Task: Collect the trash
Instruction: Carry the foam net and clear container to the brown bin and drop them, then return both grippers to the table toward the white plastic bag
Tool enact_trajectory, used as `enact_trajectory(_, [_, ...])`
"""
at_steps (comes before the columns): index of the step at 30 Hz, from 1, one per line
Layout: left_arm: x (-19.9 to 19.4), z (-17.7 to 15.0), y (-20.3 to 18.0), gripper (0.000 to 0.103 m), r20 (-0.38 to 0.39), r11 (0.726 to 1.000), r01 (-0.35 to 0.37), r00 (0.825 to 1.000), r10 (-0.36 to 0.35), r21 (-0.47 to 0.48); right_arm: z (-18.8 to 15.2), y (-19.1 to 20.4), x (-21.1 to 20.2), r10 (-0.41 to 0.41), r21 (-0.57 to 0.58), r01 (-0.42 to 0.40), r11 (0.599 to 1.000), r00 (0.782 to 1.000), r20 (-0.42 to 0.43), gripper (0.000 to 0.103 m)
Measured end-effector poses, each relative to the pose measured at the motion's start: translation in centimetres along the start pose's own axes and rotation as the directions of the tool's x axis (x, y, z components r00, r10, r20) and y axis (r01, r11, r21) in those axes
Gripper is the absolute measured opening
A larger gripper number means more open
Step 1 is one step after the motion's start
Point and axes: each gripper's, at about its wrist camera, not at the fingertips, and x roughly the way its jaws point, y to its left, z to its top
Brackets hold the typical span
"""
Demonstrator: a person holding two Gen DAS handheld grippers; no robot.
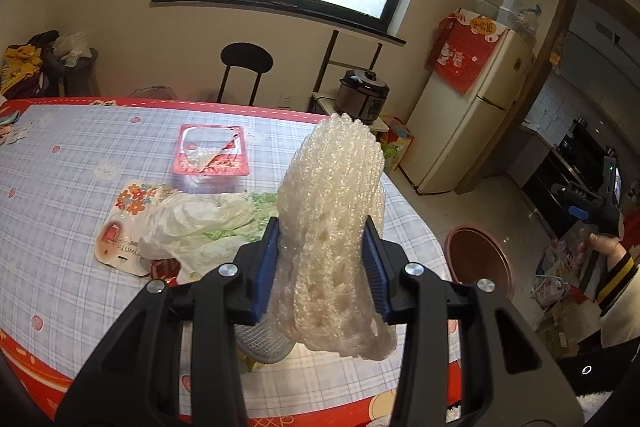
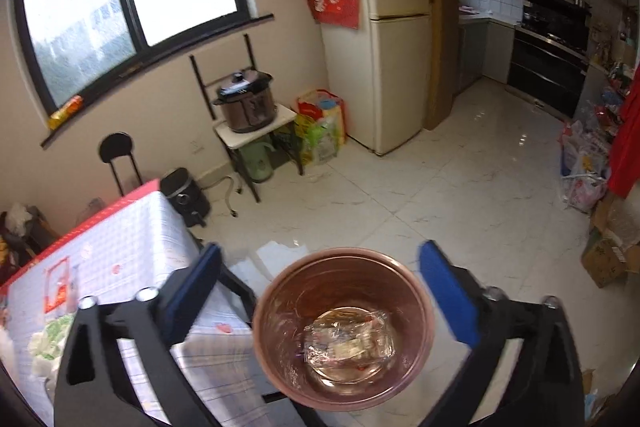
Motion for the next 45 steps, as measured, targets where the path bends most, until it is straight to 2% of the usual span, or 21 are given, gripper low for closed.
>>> enact_trajectory(3, [1.4, 0.7, -1.8, 0.042, -0.019, 0.998, 0.048, 0.999, -0.047, 0.046, -0.2, 0.3, -1.0, 0.027, -0.019, -0.027, 0.999, 1.000, -0.011, 0.098])
enact_trajectory(6, [3.2, 1.4, -4.3, 0.042, -0.045, 0.989, 0.108, 0.994, -0.104, 0.096, -0.4, 0.7, -2.2, 0.017, -0.040, -0.017, 0.999, 1.000, -0.008, 0.098])
enact_trajectory(10, [6.1, 2.2, -8.2, 0.042, -0.091, 0.967, 0.197, 0.979, -0.184, 0.162, -0.6, 0.4, -3.8, 0.014, -0.034, -0.014, 0.999, 1.000, 0.008, 0.098])
enact_trajectory(13, [8.6, 2.6, -11.5, 0.042, -0.133, 0.944, 0.262, 0.962, -0.239, 0.201, -0.6, -0.6, -5.1, 0.010, -0.022, -0.009, 1.000, 1.000, 0.025, 0.098])
enact_trajectory(16, [11.5, 2.7, -15.1, 0.042, -0.184, 0.916, 0.333, 0.937, -0.295, 0.225, -0.6, -2.0, -6.1, -0.007, -0.007, 0.008, 1.000, 0.999, 0.036, 0.098])
enact_trajectory(24, [19.7, 1.5, -25.4, 0.043, -0.301, 0.841, 0.469, 0.871, -0.389, 0.271, -0.6, -5.9, -6.7, -0.062, 0.039, 0.061, 0.997, 0.997, 0.036, 0.098])
enact_trajectory(25, [20.5, 1.4, -26.3, 0.045, -0.305, 0.831, 0.490, 0.859, -0.410, 0.263, -0.6, -6.3, -6.5, -0.069, 0.045, 0.068, 0.997, 0.997, 0.033, 0.098])
enact_trajectory(27, [22.0, 1.6, -28.3, 0.064, -0.316, 0.809, 0.538, 0.830, -0.459, 0.239, -0.6, -7.1, -6.3, -0.080, 0.052, 0.078, 0.996, 0.997, 0.024, 0.098])
enact_trajectory(28, [22.4, 1.8, -29.1, 0.078, -0.306, 0.800, 0.553, 0.823, -0.479, 0.233, -0.7, -7.3, -6.3, -0.084, 0.053, 0.082, 0.995, 0.996, 0.020, 0.098])
enact_trajectory(29, [22.5, 2.1, -29.8, 0.086, -0.292, 0.792, 0.564, 0.817, -0.497, 0.234, -0.8, -7.5, -6.3, -0.086, 0.053, 0.085, 0.995, 0.996, 0.017, 0.098])
enact_trajectory(30, [22.5, 2.3, -30.3, 0.086, -0.279, 0.786, 0.571, 0.815, -0.507, 0.239, -0.9, -7.7, -6.2, -0.089, 0.052, 0.088, 0.995, 0.996, 0.014, 0.098])
enact_trajectory(32, [22.3, 2.8, -30.6, 0.092, -0.265, 0.783, 0.569, 0.819, -0.509, 0.251, -1.0, -8.0, -6.2, -0.091, 0.053, 0.091, 0.994, 0.996, 0.010, 0.098])
enact_trajectory(35, [21.5, 3.6, -29.5, 0.094, -0.229, 0.798, 0.549, 0.834, -0.502, 0.249, -1.2, -8.1, -6.1, -0.086, 0.066, 0.085, 0.994, 0.996, 0.009, 0.098])
enact_trajectory(36, [21.2, 3.8, -28.6, 0.094, -0.221, 0.810, 0.533, 0.844, -0.489, 0.244, -1.3, -8.0, -6.0, -0.082, 0.069, 0.081, 0.994, 0.997, 0.007, 0.098])
enact_trajectory(39, [20.0, 4.7, -25.8, 0.095, -0.180, 0.853, 0.468, 0.882, -0.435, 0.231, -1.5, -7.4, -5.6, -0.061, 0.069, 0.061, 0.996, 0.998, -0.001, 0.098])
enact_trajectory(40, [19.3, 5.0, -24.5, 0.095, -0.152, 0.873, 0.427, 0.904, -0.401, 0.236, -1.6, -7.0, -5.5, -0.052, 0.063, 0.052, 0.997, 0.999, 0.000, 0.098])
enact_trajectory(42, [17.9, 5.7, -22.2, 0.097, -0.099, 0.902, 0.352, 0.936, -0.338, 0.248, -1.7, -6.2, -5.3, -0.030, 0.050, 0.030, 0.998, 1.000, 0.001, 0.098])
enact_trajectory(45, [15.3, 6.8, -18.3, 0.097, -0.024, 0.935, 0.266, 0.963, -0.268, 0.233, -1.9, -4.4, -4.8, 0.012, 0.023, -0.013, 1.000, 1.000, 0.007, 0.098])
